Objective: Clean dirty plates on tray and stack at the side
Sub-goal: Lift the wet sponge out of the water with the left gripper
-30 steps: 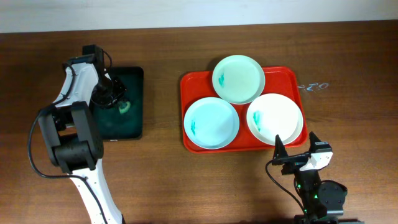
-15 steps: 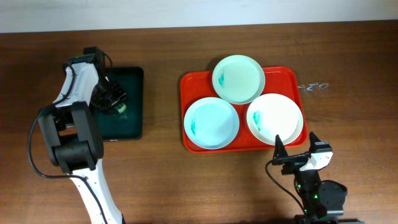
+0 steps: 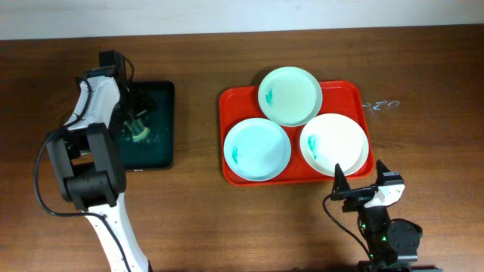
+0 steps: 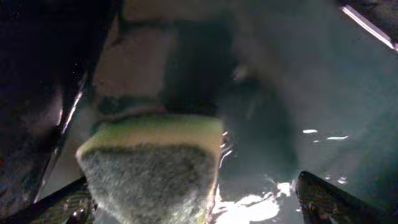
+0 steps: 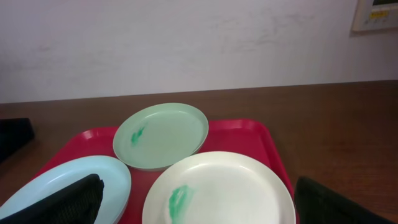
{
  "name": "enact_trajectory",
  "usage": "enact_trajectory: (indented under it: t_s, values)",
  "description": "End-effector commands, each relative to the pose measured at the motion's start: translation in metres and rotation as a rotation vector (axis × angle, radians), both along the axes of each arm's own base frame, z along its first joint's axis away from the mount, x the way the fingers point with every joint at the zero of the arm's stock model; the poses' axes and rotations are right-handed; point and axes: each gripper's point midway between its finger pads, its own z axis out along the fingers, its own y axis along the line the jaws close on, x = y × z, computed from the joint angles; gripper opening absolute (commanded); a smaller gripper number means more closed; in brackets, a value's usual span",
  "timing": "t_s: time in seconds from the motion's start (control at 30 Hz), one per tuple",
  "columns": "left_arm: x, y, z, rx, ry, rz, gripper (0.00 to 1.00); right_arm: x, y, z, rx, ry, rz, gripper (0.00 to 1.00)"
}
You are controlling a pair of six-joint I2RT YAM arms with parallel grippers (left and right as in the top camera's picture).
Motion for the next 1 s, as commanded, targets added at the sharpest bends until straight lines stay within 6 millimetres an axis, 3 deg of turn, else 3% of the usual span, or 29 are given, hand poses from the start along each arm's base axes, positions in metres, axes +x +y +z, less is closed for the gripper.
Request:
enact_trajectory:
  t_s: [0.0,0.07,0.17,0.2,0.33,0.37,0.4,0.43,0.5,0.57,0.63,0.7,0.77,0.83,0.9,0.97]
  values:
    - [0.007,0.008,-0.006,0.049,-0.017,-0.068,0.59,0.0,0.001,-0.003,0.003,0.004,0.002,0.98]
    - [0.009,0.008,-0.006,0.051,-0.026,-0.068,0.01,0.0,0.001,-0.003,0.003,0.004,0.001,0.98]
    - [0.008,0.008,-0.006,0.049,-0.021,-0.068,0.0,0.0,0.001,-0.003,0.003,0.004,0.001,0.98]
    - [0.003,0.007,-0.007,0.042,-0.001,-0.069,0.96,0.0,0.001,-0.003,0.003,0.004,0.002,0.98]
    - [-0.03,0.002,-0.01,0.018,0.136,-0.072,0.99,0.0,0.001,-0.003,0.003,0.004,0.001,0.98]
    - [-0.032,0.002,-0.01,0.016,0.143,-0.072,0.9,0.0,0.001,-0.003,0.003,0.004,0.001,0.99]
    - [-0.032,0.002,-0.01,0.016,0.144,-0.072,0.64,0.0,0.001,-0.003,0.003,0.004,0.001,0.98]
    - [-0.031,0.002,-0.01,0.017,0.141,-0.072,0.54,0.0,0.001,-0.003,0.003,0.004,0.002,0.98]
    - [-0.025,0.003,-0.009,0.023,0.116,-0.072,0.0,0.0,0.001,-0.003,0.003,0.004,0.002,0.98]
    - [-0.014,0.004,0.002,0.028,0.082,-0.071,0.0,0.0,0.001,-0.003,0.003,0.004,0.002,0.98]
    - [-0.003,0.006,0.03,0.033,0.051,-0.071,0.0,0.0,0.001,-0.003,0.003,0.004,0.001,0.98]
    - [0.003,0.006,0.071,0.037,0.026,-0.071,0.0,0.0,0.001,-0.003,0.003,0.004,0.001,0.98]
    - [0.002,0.005,0.128,0.035,-0.008,-0.072,0.0,0.0,0.001,-0.003,0.003,0.004,0.002,0.98]
    - [-0.007,0.004,0.147,0.034,0.003,-0.071,0.0,0.0,0.001,-0.003,0.003,0.004,0.002,0.98]
    - [-0.014,0.002,0.123,0.023,0.061,-0.069,0.0,0.0,0.001,-0.003,0.003,0.004,0.001,0.98]
    - [-0.032,-0.016,0.053,-0.073,0.161,-0.076,0.0,0.0,0.001,-0.003,0.003,0.004,0.001,0.98]
